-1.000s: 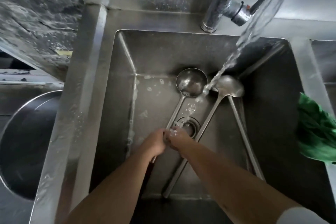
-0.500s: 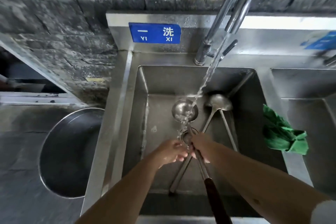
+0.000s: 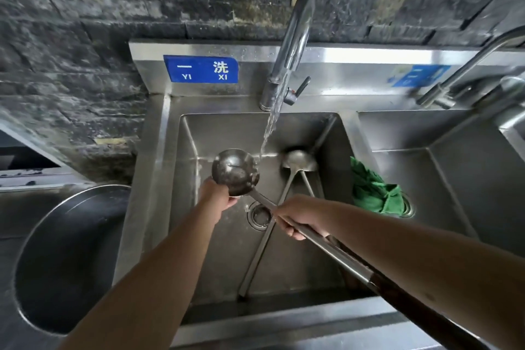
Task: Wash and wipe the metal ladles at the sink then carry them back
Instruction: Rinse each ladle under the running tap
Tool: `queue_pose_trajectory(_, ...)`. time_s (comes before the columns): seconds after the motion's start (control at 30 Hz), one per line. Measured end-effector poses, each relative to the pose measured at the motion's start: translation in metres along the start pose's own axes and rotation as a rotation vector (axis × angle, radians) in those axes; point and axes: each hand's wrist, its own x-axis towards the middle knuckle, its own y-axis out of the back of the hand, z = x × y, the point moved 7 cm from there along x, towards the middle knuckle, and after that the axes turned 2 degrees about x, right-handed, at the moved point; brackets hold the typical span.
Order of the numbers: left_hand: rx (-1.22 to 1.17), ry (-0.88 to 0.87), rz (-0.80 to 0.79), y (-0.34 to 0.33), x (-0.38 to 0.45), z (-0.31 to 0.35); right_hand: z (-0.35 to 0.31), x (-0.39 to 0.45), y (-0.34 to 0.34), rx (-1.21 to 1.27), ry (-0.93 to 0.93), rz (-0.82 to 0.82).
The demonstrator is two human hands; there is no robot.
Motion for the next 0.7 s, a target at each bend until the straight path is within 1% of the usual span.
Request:
queue_pose_trajectory(0.03, -0.007, 0.006, -0.009, -0.004, -0.006, -0.002, -0.002, 0.008, 0.0, 0.03, -0.002, -0.006)
queue_pose_trajectory(0.1, 0.051, 0.019, -0.065, -0.017, -0.022, -0.009, -0.008, 0.025, -0.003, 0.083, -0.003, -0.002)
queue_pose_trajectory(0.2, 0.087, 0.057, -0.16, -0.038, -0.043, -0.022, -0.01, 0.044, -0.003, 0.186, -0.006, 0.048)
queue_pose_trajectory(0.23, 0.084, 0.074, -0.177, -0.043, -0.046, -0.025, -0.01, 0.046, -0.002, 0.183, 0.002, 0.06)
queue_pose_trajectory(0.3, 0.109, 0.081, -0.181, -0.044, -0.044, -0.03, -0.007, 0.048, -0.005, 0.113, -0.004, 0.063)
queue_pose_trajectory(0.37, 0.185, 0.039, -0.154, -0.039, -0.037, -0.027, -0.004, 0.055, -0.004, 0.12, -0.021, 0.066)
queue_pose_trajectory(0.4, 0.262, -0.012, -0.104, -0.036, -0.032, -0.023, -0.002, 0.058, -0.002, 0.171, -0.032, 0.07)
queue_pose_trajectory(0.43, 0.372, -0.106, -0.039, -0.034, -0.027, -0.015, -0.002, 0.059, 0.002, 0.226, -0.04, 0.071)
queue_pose_trajectory(0.5, 0.663, -0.359, 0.094, -0.032, -0.027, 0.011, -0.005, 0.059, 0.008, 0.289, -0.02, 0.057)
queue_pose_trajectory(0.53, 0.771, -0.473, 0.143, -0.033, -0.03, 0.023, -0.008, 0.057, 0.009, 0.295, -0.001, 0.041)
queue_pose_trajectory(0.57, 0.841, -0.551, 0.163, -0.035, -0.031, 0.032, -0.011, 0.055, 0.011, 0.282, 0.017, 0.032)
queue_pose_trajectory(0.63, 0.95, -0.596, 0.171, -0.036, -0.028, 0.042, -0.015, 0.053, 0.013, 0.221, 0.031, 0.033)
queue_pose_trajectory(0.7, 1.1, -0.597, 0.149, -0.042, -0.021, 0.044, -0.016, 0.053, 0.02, 0.165, 0.035, 0.059)
